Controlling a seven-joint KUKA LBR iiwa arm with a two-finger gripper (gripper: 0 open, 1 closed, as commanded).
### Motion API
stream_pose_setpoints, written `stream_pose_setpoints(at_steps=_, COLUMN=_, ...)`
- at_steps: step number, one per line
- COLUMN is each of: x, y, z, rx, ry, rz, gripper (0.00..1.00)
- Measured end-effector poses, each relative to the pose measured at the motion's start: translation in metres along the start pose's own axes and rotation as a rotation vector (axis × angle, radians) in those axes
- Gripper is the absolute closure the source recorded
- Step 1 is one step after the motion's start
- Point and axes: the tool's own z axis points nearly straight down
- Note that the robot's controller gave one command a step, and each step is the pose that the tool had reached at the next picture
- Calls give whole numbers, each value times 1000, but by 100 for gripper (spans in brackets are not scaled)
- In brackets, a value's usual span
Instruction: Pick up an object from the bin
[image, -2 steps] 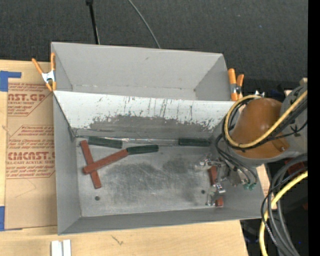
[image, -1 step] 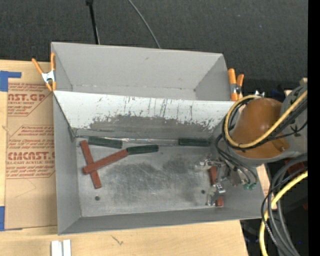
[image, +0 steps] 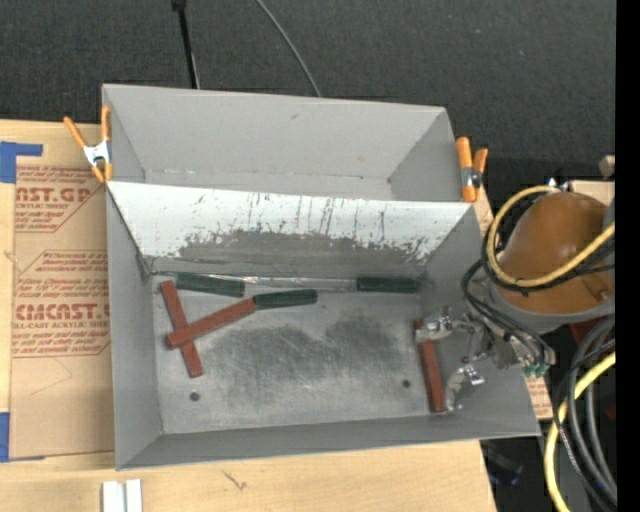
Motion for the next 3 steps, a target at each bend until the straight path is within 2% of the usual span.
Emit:
stream_pose_setpoints(at_steps=1, x=2, y=-8, z=47, rx=5, ry=-8, rz=-206, gripper=0)
stream_pose_setpoints(at_steps=2, x=-38, y=-27, z=61, rx=-1, ry=1, rz=-440, gripper=100)
stream_pose_setpoints(at_steps=3, x=-38, y=-27, z=61, rx=-1, ry=1, rz=-440, gripper=100)
